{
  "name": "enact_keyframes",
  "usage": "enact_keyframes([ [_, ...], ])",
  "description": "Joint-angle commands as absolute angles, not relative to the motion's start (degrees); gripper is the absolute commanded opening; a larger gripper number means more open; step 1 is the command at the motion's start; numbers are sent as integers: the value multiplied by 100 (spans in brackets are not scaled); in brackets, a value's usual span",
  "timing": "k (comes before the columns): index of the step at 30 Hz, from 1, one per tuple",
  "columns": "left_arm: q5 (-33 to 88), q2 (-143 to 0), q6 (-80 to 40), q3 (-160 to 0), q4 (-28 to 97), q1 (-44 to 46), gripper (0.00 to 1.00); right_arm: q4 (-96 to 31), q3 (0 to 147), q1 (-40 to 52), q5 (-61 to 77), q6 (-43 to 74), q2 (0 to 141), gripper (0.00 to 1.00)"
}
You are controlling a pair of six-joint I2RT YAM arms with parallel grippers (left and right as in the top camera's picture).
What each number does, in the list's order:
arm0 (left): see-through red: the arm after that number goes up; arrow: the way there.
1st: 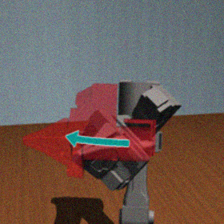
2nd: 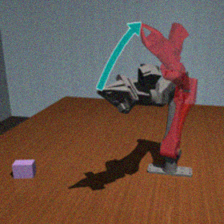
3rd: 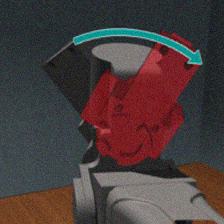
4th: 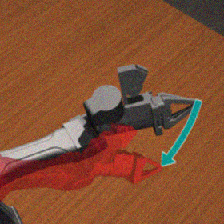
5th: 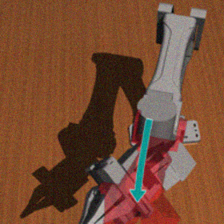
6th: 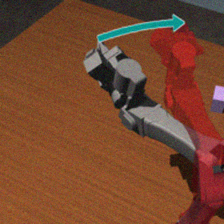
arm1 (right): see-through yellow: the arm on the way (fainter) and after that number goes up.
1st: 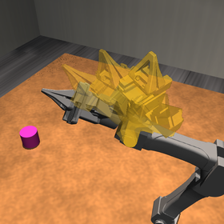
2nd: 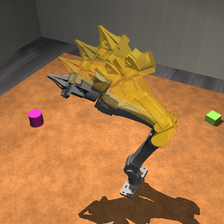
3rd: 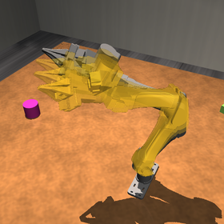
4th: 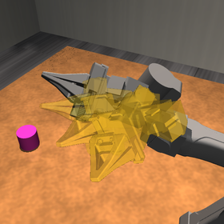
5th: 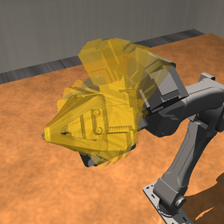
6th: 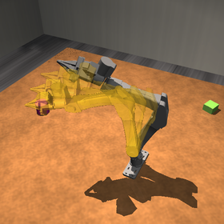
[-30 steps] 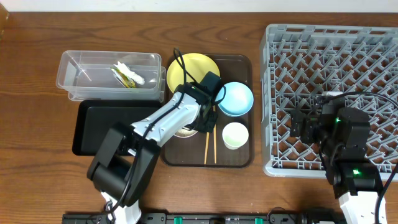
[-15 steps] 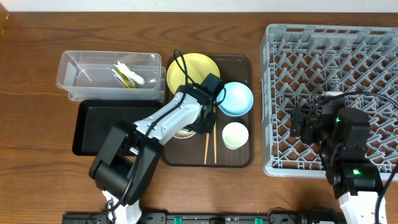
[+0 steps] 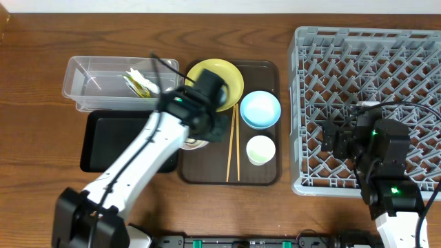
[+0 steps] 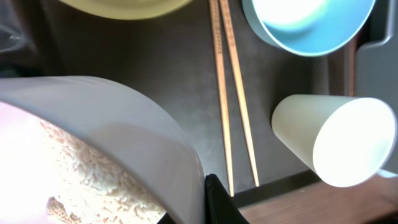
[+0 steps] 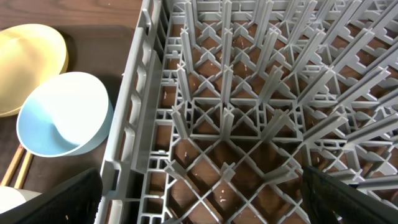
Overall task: Sort waste into correct bins and load items into the dishwasher rack
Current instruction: 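Lift the pink bowl over the black tray and tip out the rice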
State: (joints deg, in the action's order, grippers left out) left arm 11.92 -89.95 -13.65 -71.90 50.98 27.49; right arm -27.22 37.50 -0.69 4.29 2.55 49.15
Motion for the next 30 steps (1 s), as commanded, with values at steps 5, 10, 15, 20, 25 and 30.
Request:
enact_keyframes([
  [5,3186,-8980,-226,-7028,5183,1205,6,-2727,3883,-14,451,311,4915,99],
  [10,4375,-8991,217,-6600,5116,71,6,-2727,3883,-14,451,314,4915,99],
  [15,5502,-8993,722,-5948,4880,-991,6,-2727,3883,-14,454,314,4915,99],
  [20,6989,-9013,1420,-5485,4783,-1887,6,-2729,3883,-14,454,314,4915,99],
  [25,8058,-9024,1625,-5225,4724,-2443,6,-2731,3883,-14,454,314,4915,99],
  [30,8628,-9024,1492,-5127,4748,-2738,6,-2775,3883,-14,454,314,4915,99],
])
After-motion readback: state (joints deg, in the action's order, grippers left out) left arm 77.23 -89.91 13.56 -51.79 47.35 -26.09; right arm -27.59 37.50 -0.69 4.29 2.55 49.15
